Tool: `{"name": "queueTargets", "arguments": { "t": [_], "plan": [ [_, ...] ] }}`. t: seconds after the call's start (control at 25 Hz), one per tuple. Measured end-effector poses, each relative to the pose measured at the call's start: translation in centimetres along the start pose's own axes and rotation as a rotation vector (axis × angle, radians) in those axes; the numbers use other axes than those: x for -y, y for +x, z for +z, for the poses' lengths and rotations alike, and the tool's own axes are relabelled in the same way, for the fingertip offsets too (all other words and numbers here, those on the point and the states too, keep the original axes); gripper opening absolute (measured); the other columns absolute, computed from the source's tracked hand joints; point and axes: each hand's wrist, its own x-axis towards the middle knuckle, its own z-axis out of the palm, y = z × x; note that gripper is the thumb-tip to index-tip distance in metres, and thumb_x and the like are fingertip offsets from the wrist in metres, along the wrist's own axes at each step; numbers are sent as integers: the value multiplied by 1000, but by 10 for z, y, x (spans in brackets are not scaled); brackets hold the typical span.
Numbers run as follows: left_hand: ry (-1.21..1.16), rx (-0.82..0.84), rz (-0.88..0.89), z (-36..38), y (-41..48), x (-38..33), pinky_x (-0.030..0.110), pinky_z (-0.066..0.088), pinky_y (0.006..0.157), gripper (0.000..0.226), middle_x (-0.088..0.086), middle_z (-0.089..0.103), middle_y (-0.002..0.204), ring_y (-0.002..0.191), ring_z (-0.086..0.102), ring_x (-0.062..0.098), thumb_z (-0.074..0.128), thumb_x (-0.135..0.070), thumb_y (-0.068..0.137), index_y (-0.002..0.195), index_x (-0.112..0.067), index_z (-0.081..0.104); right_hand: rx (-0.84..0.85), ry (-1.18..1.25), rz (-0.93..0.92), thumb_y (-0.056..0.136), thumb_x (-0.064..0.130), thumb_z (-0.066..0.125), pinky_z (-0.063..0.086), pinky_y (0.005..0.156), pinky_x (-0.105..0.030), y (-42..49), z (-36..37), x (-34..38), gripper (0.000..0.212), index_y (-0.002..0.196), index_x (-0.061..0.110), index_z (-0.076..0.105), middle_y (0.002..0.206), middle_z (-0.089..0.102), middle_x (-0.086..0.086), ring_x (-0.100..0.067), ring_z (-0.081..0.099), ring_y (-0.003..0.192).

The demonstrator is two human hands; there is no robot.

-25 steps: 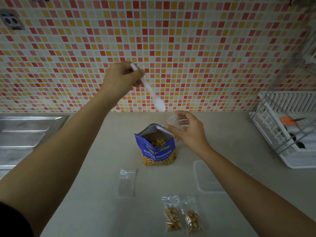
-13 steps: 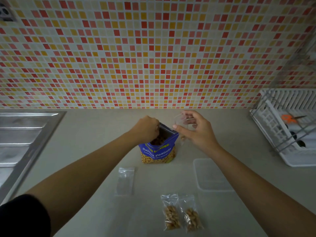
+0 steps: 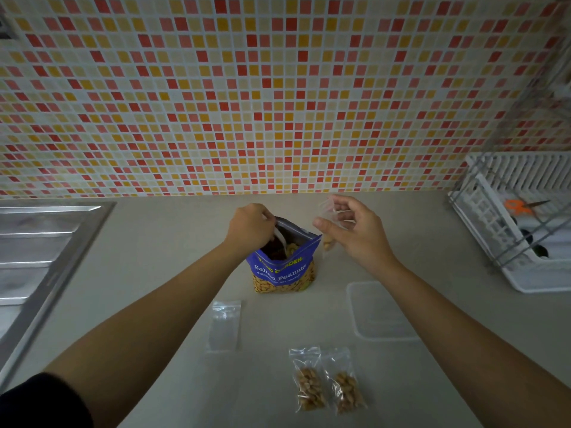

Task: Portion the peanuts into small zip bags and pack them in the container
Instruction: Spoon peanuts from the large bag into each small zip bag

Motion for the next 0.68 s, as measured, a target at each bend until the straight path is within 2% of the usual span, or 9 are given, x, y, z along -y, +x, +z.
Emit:
{"name": "queueTargets", "arguments": {
  "t": [0.12, 0.24, 0.36, 0.48, 0.6, 0.68],
  "plan": [
    [-152, 48, -31, -5, -5, -3, 21, 54, 66, 10, 6, 64, 88, 69, 66, 12, 54, -14, 93, 93, -10, 62, 8, -9, -12, 72, 36, 74, 47, 83, -18, 0, 4, 2, 58, 123, 18, 54, 102, 55, 17, -1, 55, 90],
    [-267, 64, -67, -15, -7, -4, 22, 57, 69, 5, 6, 64, 89, 75, 66, 15, 58, -10, 90, 88, -12, 62, 21, -20, -20, 73, 37, 74, 48, 83, -20, -1, 5, 2, 54, 122, 22, 54, 105, 58, 13, -3, 55, 95],
    [-399, 83, -97, -27, -8, 2, 12, 51, 50, 4, 3, 63, 82, 67, 62, 11, 62, -9, 87, 91, -10, 62, 21, -23, -21, 73, 36, 74, 49, 83, -21, -3, 6, 1, 52, 120, 24, 55, 110, 61, 5, -5, 56, 96],
    [-446, 115, -97, -34, -7, 13, 12, 51, 52, 10, 8, 65, 83, 65, 63, 11, 60, -10, 89, 96, -5, 63, 15, -35, -12, 73, 33, 76, 46, 81, -17, -5, 8, 1, 52, 120, 24, 55, 110, 61, 7, -2, 56, 95],
    [-479, 109, -95, -38, -9, 22, 10, 47, 49, 10, 6, 62, 72, 57, 59, 8, 53, -8, 92, 95, -2, 60, 16, -51, -9, 73, 33, 76, 44, 80, -13, -8, 10, 2, 54, 121, 23, 55, 108, 59, 9, 1, 55, 94],
    [-525, 108, -111, -41, -10, 28, 13, 48, 54, 10, 7, 62, 72, 60, 58, 9, 50, -8, 94, 95, -3, 59, 15, -59, -15, 72, 33, 76, 44, 80, -13, -10, 11, 3, 55, 121, 22, 54, 107, 58, 11, 2, 54, 94]
  ]
}}
